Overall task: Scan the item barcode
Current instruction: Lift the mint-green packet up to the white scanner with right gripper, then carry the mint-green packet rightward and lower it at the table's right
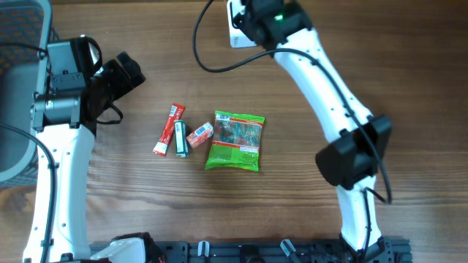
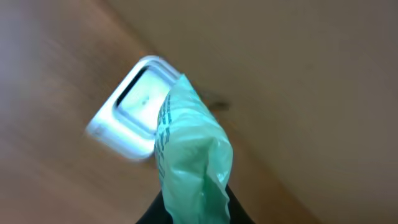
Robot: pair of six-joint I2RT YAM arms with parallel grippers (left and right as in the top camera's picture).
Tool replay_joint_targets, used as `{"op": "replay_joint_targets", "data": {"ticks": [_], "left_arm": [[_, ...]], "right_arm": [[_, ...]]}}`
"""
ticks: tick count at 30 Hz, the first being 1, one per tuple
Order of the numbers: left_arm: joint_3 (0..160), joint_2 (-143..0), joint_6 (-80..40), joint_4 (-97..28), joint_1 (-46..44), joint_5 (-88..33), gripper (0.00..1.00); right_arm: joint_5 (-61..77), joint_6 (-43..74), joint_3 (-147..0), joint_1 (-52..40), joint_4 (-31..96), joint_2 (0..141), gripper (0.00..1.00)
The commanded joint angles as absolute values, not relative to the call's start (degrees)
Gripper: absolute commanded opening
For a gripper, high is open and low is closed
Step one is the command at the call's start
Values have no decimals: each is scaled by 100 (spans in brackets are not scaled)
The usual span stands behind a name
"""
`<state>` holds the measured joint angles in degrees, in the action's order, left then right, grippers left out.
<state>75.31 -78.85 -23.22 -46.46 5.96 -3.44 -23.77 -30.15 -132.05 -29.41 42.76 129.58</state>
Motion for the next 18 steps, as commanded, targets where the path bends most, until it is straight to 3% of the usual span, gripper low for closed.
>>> {"op": "replay_joint_targets", "data": {"ticks": [1,7,18], "left_arm": [[7609,-7843,-2296,-4630,628,-309,100],[7609,-7843,-2296,-4630,628,-309,100],[7609,-7843,-2296,-4630,628,-309,100]], "right_arm": [[-3181,-4298,-13225,-2985,3487,13563,4],[-3518,-5124,-13225,-3044,2613,14127,4],[-3000,-4737,-13166,-3052,3166,14210,4]]}}
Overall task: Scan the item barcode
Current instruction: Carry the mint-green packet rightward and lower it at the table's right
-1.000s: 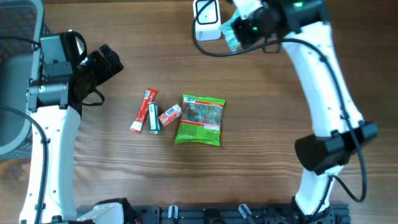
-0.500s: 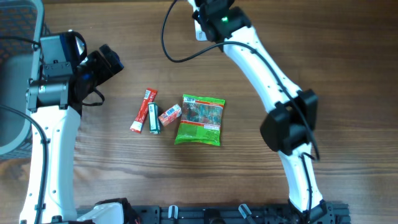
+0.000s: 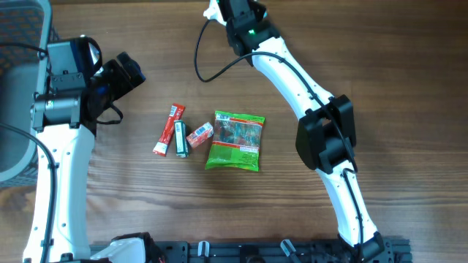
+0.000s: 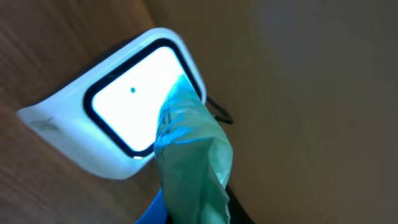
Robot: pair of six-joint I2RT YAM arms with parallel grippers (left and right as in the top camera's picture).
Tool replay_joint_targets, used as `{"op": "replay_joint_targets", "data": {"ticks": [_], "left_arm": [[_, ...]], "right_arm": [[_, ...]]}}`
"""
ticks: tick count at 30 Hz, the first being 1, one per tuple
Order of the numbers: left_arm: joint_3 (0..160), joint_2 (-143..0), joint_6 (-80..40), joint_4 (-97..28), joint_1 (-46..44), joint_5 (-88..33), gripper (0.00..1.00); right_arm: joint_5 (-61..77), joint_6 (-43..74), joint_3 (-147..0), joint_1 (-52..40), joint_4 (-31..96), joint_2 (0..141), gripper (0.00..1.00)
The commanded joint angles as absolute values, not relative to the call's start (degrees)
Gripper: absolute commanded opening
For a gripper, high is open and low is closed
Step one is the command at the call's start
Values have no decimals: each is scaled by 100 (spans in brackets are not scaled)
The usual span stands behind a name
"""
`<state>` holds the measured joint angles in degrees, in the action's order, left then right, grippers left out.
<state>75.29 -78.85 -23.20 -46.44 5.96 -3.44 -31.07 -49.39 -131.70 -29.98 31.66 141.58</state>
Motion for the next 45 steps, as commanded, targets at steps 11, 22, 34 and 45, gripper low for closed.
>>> {"op": "replay_joint_targets", "data": {"ticks": [11,22,34,45], "left_arm": [[7609,-7843,-2296,-4630,628,-309,100],[7609,-7843,-2296,-4630,628,-309,100],[7609,-7843,-2296,-4630,628,-309,100],[7609,-7843,-2296,-4630,628,-309,100]], "right_arm": [[-3489,-4311,-13168,-3057,3148,14057,4],[-2842,-2069,-13168,-2777,5424,11380,4],[174,814,-13141,436,8440,11063,4],[919,1256,-10318,1525,6801,11498,4]]}}
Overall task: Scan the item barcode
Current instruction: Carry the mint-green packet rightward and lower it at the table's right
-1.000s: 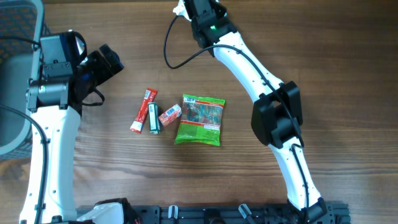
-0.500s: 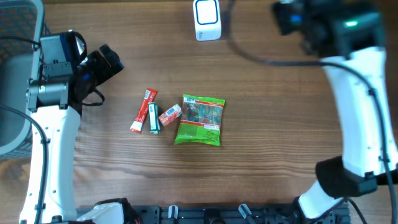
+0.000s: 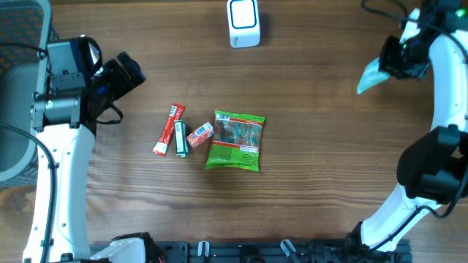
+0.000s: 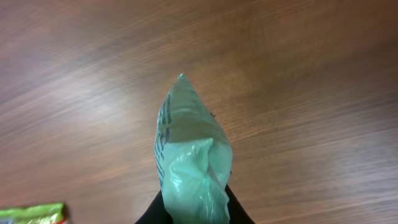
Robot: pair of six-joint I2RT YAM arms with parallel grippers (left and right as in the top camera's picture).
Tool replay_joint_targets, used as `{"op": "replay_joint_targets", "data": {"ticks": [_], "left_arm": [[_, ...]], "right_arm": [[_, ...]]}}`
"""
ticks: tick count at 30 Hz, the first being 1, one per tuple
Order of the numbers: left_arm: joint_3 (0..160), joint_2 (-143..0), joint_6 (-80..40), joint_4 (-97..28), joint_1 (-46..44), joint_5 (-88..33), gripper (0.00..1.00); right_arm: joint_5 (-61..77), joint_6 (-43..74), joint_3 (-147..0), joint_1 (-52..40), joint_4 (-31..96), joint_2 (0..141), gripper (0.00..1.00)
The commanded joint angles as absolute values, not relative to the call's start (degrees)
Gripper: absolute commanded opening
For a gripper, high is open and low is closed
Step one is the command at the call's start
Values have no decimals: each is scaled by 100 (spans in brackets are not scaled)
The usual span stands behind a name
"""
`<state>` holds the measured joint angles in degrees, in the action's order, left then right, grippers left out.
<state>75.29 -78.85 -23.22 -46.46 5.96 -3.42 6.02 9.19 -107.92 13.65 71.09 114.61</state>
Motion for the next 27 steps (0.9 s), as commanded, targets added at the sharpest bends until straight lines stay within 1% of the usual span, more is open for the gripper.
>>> {"op": "replay_joint_targets", "data": {"ticks": [1,4,5,6,7,9,11,14,17,18,19,20,21,22,23,25,27], "left_arm": [[7609,-7843,-2296,-4630,628,-309,100],[7609,-7843,-2296,-4630,628,-309,100],[7609,-7843,-2296,-4630,628,-309,100],[7609,-7843,-2296,-4630,628,-309,100],[7609,-7843,-2296,-4630,628,-309,100],[7609,-7843,-2296,-4630,628,-309,100],[7609,-7843,-2296,-4630,628,-309,100],[7609,-7843,-2296,-4630,628,-309,100],[7609,-7843,-2296,-4630,628,-309,100],[7609,-7843,-2296,-4630,628,-309,100],[7609,-7843,-2296,-4630,628,-309,100],[7609,-7843,-2296,-4630,628,-309,100],[7609,-7843,-2296,-4630,628,-309,100],[7609,-7843,-2296,-4630,628,-309,100],[7609,-7843,-2296,-4630,628,-309,100],[7609,-7843,-2296,-4630,628,-309,100],[7609,-7843,-2296,-4630,628,-309,100]], "right_arm": [[1083,1262,-10047,1605,6543,11498,4],[1234,1262,-9695,1785,6263,11498,4],[1186,1260,-9660,1831,6287,11498,12],[1149,1249,-9640,1883,6364,11498,26],[1127,1194,-9640,1925,6462,11498,40],[790,1203,-9640,2010,6685,11498,77],[456,1201,-9640,2064,6792,11496,78],[110,1197,-9660,2104,6956,11393,78],[82,1179,-9835,2097,7144,11192,78],[180,1181,-9924,2091,7203,11115,76],[395,1149,-9979,2080,7238,11059,70],[823,904,-9992,2053,7282,10993,61],[1247,607,-9992,2040,7319,10958,41],[1568,425,-9990,2003,7415,10958,13],[1658,427,-9913,1925,7540,10962,4],[1518,410,-9660,1737,7531,10962,5],[1282,410,-9251,1452,7225,10971,4]]}}
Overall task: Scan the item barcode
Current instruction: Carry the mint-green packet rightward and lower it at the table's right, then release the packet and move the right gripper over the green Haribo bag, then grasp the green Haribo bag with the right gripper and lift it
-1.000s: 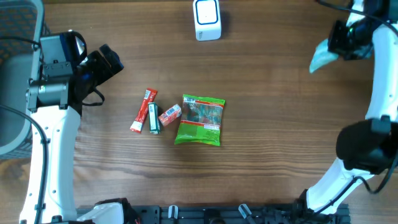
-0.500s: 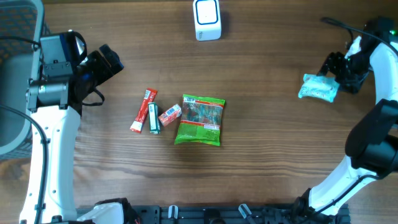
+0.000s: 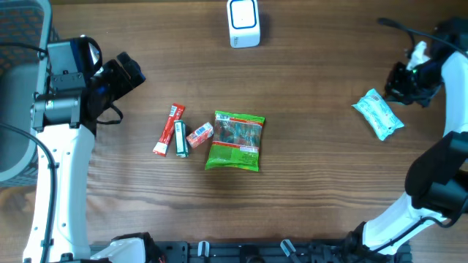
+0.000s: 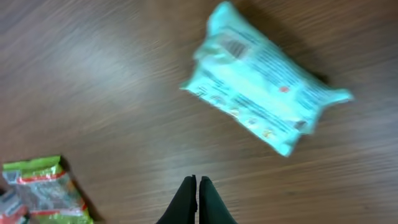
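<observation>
A mint-green packet [image 3: 378, 114] lies flat on the wooden table at the far right, printed side up; in the right wrist view the packet [image 4: 264, 104] sits ahead of the fingers. My right gripper [image 3: 399, 89] hovers just beside it, jaws shut with nothing between them [image 4: 198, 181]. The white barcode scanner [image 3: 242, 22] stands at the back middle. My left gripper [image 3: 129, 71] hangs at the far left, away from everything; its jaws cannot be made out.
A green snack bag [image 3: 235, 140] lies mid-table, also seen at the wrist view's lower left [image 4: 45, 189]. To its left lie a small red-and-white box [image 3: 199, 134], a dark tube [image 3: 180, 139] and a red sachet [image 3: 168, 130]. A cable runs from the scanner.
The right gripper held the mint packet in the air at the right side. Now the packet lies on the table there, released, and the jaws are shut and empty.
The right gripper held the mint packet near the scanner at the back, then right against its lit window. Later it was at the far right with the packet still held. Now the packet rests on the table there. The left arm stayed still.
</observation>
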Robot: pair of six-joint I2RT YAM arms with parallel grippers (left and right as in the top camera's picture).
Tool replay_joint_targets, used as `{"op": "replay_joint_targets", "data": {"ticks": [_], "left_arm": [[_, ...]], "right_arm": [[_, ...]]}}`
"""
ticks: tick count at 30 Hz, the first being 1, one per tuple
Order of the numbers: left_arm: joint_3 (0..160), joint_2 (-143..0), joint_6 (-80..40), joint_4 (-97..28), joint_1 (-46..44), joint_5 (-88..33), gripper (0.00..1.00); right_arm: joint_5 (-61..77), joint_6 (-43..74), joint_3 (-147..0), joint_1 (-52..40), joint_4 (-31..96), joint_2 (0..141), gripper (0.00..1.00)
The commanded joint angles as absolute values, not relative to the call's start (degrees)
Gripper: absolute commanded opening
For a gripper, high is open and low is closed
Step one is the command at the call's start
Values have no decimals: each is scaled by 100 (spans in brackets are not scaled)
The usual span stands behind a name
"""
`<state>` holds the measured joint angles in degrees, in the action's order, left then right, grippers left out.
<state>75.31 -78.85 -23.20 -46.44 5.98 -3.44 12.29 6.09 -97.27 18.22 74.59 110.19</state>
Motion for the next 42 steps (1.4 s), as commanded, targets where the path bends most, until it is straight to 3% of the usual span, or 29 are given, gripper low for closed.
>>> {"op": "replay_joint_targets", "data": {"ticks": [1,7,13,21,24,27,29,32,38,42], "left_arm": [[7609,-7843,-2296,-4630,628,-309,100],[7609,-7843,-2296,-4630,628,-309,100],[7609,-7843,-2296,-4630,628,-309,100],[7609,-7843,-2296,-4630,628,-309,100],[7609,-7843,-2296,-4630,628,-309,100],[7609,-7843,-2296,-4630,628,-309,100],[7609,-7843,-2296,-4630,628,-309,100],[7609,-7843,-2296,-4630,628,-309,100],[7609,-7843,-2296,-4630,628,-309,100],[7609,-7843,-2296,-4630,628,-309,100]], "right_arm": [[1142,443,-9052,1358,7054,10971,5],[757,445,-7406,1031,4759,10971,6],[-757,657,-7393,1035,4469,10960,10],[1000,143,-7891,884,5000,10707,21],[2364,-322,-7994,469,5234,10077,22],[2399,-650,-7992,-246,5433,9671,24],[2403,-733,-7992,-819,5509,9612,29],[2403,-211,-7911,-1688,5354,9686,44],[2023,95,-7349,-3022,4012,10001,66],[1245,-742,-7087,-3441,3275,10342,71]]}}
